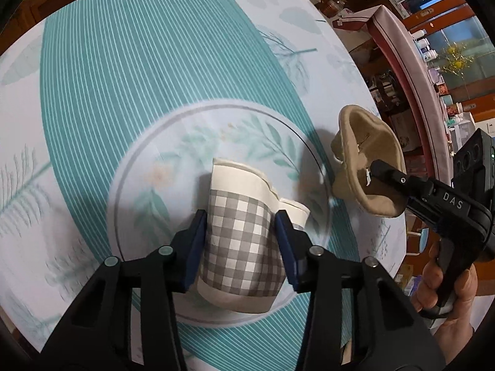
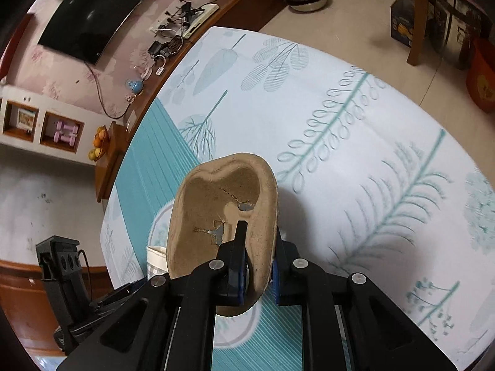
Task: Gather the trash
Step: 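Grasp the grey-checked paper cup with the left gripper while the right gripper grasps the brown pulp cup holder, then lift the cup and cup holder and carry both toward the black bin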
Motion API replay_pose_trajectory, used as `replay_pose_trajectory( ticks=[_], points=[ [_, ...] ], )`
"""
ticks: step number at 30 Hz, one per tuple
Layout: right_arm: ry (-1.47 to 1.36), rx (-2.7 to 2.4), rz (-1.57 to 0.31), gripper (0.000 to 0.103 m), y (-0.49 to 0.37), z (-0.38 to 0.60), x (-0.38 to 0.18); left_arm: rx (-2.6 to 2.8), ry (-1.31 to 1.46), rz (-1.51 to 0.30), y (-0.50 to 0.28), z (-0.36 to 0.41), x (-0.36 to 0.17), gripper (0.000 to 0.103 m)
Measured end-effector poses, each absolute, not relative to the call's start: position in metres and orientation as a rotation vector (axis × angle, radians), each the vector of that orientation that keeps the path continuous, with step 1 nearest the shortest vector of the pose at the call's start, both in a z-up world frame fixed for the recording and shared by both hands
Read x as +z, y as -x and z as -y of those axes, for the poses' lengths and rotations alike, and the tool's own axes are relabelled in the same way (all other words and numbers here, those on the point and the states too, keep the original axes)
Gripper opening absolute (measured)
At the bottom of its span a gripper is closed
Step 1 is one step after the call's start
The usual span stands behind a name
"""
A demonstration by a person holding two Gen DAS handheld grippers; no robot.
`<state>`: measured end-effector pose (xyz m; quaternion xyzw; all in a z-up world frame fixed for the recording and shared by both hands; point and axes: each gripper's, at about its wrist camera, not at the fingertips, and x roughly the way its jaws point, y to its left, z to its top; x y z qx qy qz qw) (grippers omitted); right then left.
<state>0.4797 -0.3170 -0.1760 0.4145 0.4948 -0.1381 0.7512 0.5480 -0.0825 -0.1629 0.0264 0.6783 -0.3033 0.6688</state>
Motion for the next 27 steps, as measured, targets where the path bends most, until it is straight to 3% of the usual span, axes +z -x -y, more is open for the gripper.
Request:
replay_pose_trajectory(
  ticks=[4,14,27],
  points=[
    [-0.863,-0.263,-1.063,0.012,-0.449,0.314,-0.16,-0.655,-0.074,-1.48,-0.512,0.085,-0.147,0.033],
    [-0.75,-0.095,-1.018,0.012,-0.347,0.302,-0.109,-0.565,-0.091,-1.332,-0.402,0.074,-0.076,0.033],
    [-0.516,0.145,-1.037,0.012,-0.163,0.284,-0.067,-0.364,0.011,-1.18,-0.173,0.057,-0.005,0.033]
  ],
)
